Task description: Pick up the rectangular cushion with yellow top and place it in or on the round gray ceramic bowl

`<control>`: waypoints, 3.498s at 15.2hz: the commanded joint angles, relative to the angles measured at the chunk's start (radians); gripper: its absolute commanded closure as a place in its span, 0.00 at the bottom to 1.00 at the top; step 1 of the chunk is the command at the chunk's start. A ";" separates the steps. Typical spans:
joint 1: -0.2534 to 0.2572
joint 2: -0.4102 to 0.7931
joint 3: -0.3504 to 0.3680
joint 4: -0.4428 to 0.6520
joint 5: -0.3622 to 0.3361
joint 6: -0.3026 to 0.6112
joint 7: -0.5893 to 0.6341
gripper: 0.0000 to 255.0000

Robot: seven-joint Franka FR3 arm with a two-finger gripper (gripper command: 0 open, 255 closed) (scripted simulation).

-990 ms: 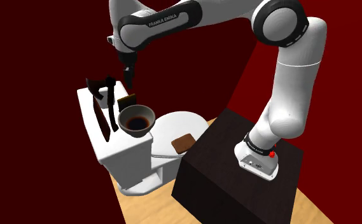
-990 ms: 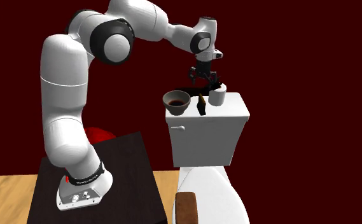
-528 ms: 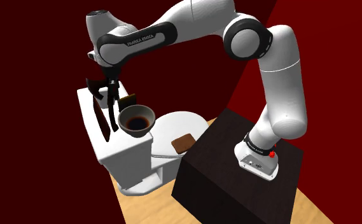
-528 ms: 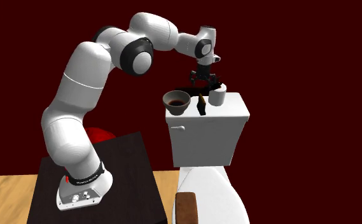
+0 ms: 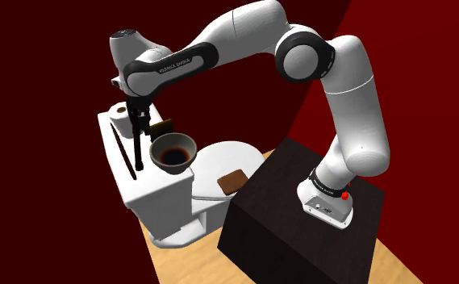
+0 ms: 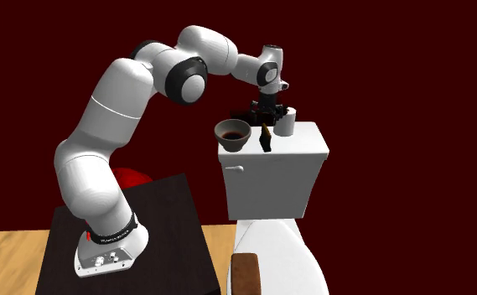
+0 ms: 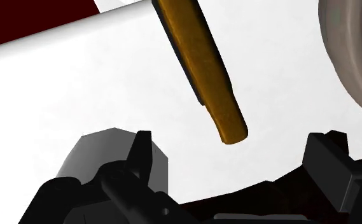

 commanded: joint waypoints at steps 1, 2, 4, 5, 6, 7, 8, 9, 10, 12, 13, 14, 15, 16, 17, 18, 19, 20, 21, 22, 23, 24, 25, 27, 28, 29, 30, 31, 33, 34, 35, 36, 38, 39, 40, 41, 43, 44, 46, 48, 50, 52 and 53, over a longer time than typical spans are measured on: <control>0.001 0.004 0.001 -0.009 0.000 0.009 0.001 0.00; 0.001 0.004 0.000 -0.008 0.000 0.009 0.001 0.00; 0.002 0.004 0.000 -0.008 0.000 0.009 0.001 0.00; 0.002 0.004 0.000 -0.008 0.000 0.009 0.001 0.00; 0.002 0.004 0.000 -0.008 0.000 0.009 0.001 0.00; 0.002 0.004 0.000 -0.008 0.000 0.009 0.001 0.00; 0.001 0.004 0.000 -0.008 0.000 0.008 0.000 1.00; 0.002 0.003 0.000 -0.008 0.000 0.008 0.001 1.00; 0.000 -0.002 0.001 -0.013 0.001 0.008 0.000 1.00; -0.001 -0.004 0.001 -0.012 0.001 0.005 -0.002 1.00; -0.001 -0.002 0.001 -0.010 0.001 0.004 -0.002 1.00; -0.001 -0.003 0.000 -0.012 0.001 0.005 -0.002 1.00; 0.000 -0.003 0.001 -0.010 0.001 0.004 -0.001 1.00; 0.000 -0.005 0.001 -0.014 0.001 0.005 0.000 1.00; 0.002 0.004 0.000 -0.008 0.000 0.009 0.001 1.00; 0.001 -0.002 0.001 -0.005 0.001 -0.001 0.000 1.00; 0.001 -0.008 0.002 -0.001 0.002 -0.010 0.000 1.00; 0.001 -0.014 0.003 0.003 0.003 -0.020 -0.001 1.00; 0.001 -0.019 0.003 0.007 0.004 -0.030 -0.002 1.00; 0.000 -0.025 0.004 0.012 0.005 -0.040 -0.003 1.00; 0.000 -0.030 0.005 0.017 0.006 -0.050 -0.003 1.00; 0.000 -0.035 0.005 0.022 0.008 -0.061 -0.004 1.00; 0.000 -0.041 0.006 0.027 0.009 -0.071 -0.005 1.00; 0.000 -0.050 0.007 0.040 0.011 -0.092 -0.006 1.00; 0.000 -0.054 0.008 0.047 0.011 -0.103 -0.007 1.00; 0.000 -0.058 0.008 0.053 0.012 -0.114 -0.008 1.00; 0.000 -0.062 0.009 0.061 0.013 -0.125 -0.008 1.00; 0.000 -0.066 0.010 0.068 0.014 -0.136 -0.009 1.00; 0.001 -0.073 0.010 0.084 0.016 -0.159 -0.010 1.00; 0.001 -0.076 0.011 0.093 0.016 -0.171 -0.011 1.00; 0.001 -0.078 0.011 0.102 0.017 -0.182 -0.012 1.00; 0.002 -0.081 0.012 0.111 0.018 -0.194 -0.012 1.00; 0.003 -0.086 0.012 0.131 0.019 -0.218 -0.014 1.00; 0.003 -0.087 0.013 0.141 0.020 -0.231 -0.014 1.00; 0.004 -0.089 0.013 0.152 0.020 -0.243 -0.015 1.00; 0.004 -0.090 0.013 0.164 0.021 -0.256 -0.016 1.00; 0.006 -0.092 0.014 0.188 0.021 -0.281 -0.017 1.00; 0.007 -0.093 0.014 0.200 0.022 -0.294 -0.017 1.00; 0.009 -0.092 0.014 0.228 0.022 -0.321 -0.019 1.00; 0.011 -0.091 0.015 0.257 0.022 -0.349 -0.020 1.00; 0.012 -0.089 0.015 0.276 0.022 -0.366 -0.021 1.00; 0.019 -0.170 0.026 0.164 0.031 -0.335 0.006 1.00; 0.023 -0.207 0.031 0.115 0.036 -0.323 0.019 1.00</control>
